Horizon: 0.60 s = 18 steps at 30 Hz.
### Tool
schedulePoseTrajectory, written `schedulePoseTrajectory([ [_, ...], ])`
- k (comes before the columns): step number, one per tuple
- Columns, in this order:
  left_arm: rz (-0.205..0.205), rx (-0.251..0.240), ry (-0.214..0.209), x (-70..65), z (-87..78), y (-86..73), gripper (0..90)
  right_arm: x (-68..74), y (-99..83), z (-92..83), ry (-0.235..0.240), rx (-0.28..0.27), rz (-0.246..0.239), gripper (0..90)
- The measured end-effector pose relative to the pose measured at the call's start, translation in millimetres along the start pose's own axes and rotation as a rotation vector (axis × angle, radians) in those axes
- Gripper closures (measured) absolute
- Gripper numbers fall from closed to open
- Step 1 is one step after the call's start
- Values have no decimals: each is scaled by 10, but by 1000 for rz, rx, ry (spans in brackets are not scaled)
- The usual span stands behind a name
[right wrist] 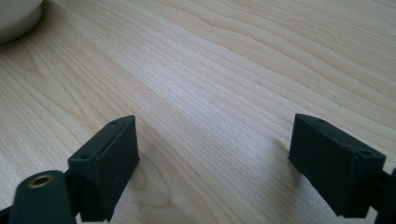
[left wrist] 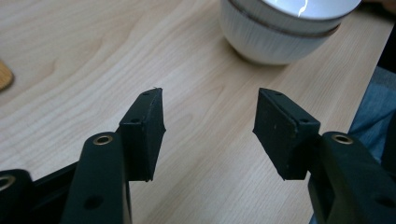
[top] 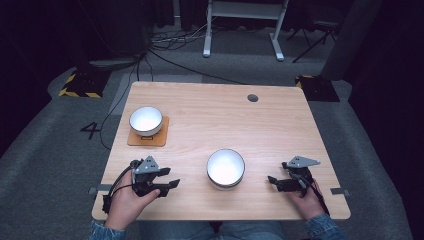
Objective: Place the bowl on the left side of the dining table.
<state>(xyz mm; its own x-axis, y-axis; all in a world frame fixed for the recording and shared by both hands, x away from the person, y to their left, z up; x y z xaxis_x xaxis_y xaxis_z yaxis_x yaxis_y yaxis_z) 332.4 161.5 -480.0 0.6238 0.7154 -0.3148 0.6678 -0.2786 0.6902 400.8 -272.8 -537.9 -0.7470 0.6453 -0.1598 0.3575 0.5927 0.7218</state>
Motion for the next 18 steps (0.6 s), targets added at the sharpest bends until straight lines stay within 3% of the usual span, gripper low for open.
schedulePoseTrajectory([
  [4,23,22,27,61,79,-80,406,0,0,0,0,-1,0,157],
  [9,24,54,29,107,191,-171,367,1,0,0,0,0,1,157],
  [18,81,105,70,191,349,-283,270,2,1,-1,0,0,1,157],
])
Point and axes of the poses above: each handheld gripper's, and its own axes: z roughly forward along the jaws, y roughly out of its top, x roughly to its left, the point moved 5 cm from there along z, roughly forward along the jaws, and after that the axes turned 11 degrees about -z, right-handed, at the moved point
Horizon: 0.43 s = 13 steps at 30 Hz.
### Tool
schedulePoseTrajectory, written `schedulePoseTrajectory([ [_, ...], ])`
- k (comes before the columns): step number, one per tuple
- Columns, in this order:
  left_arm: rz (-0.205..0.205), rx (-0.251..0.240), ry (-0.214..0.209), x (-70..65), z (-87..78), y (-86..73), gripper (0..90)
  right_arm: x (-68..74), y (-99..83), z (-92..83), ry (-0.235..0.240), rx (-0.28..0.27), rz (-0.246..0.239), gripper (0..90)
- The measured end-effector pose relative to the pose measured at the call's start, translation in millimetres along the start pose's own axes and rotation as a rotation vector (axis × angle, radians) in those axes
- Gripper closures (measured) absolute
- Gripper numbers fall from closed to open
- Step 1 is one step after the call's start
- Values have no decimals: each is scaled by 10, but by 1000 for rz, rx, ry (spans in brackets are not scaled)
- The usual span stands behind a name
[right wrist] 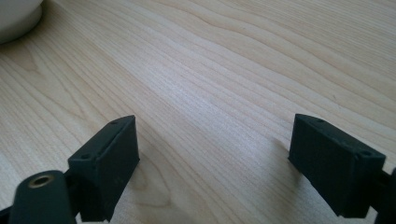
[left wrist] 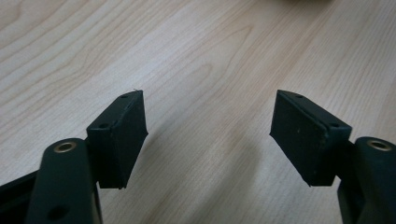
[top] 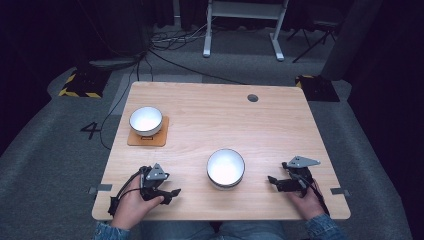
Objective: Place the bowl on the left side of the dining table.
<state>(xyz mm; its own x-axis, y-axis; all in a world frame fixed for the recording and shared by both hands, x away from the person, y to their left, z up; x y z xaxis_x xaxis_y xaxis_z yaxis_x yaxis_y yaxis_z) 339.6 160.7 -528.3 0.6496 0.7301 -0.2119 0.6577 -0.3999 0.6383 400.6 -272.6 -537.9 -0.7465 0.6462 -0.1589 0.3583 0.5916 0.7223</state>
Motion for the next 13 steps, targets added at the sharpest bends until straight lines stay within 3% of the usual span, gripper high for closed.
schedulePoseTrajectory([
  [2,0,14,0,-5,51,-35,263,5,1,-2,1,2,5,157],
  [5,32,-29,11,-9,108,-32,204,2,1,0,0,0,2,157],
  [7,48,-29,29,-16,120,-28,189,5,2,-1,1,1,5,157],
  [13,52,-24,35,-18,127,-25,176,5,1,-1,1,1,5,158],
])
Point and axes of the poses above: each handheld gripper's, and its own axes: z roughly forward along the jaws, y roughly out of its top, x roughly to its left, the point moved 5 cm from there along z, roughly forward along the jaws, and after that the axes turned 11 degrees about -z, right-handed, at the moved point
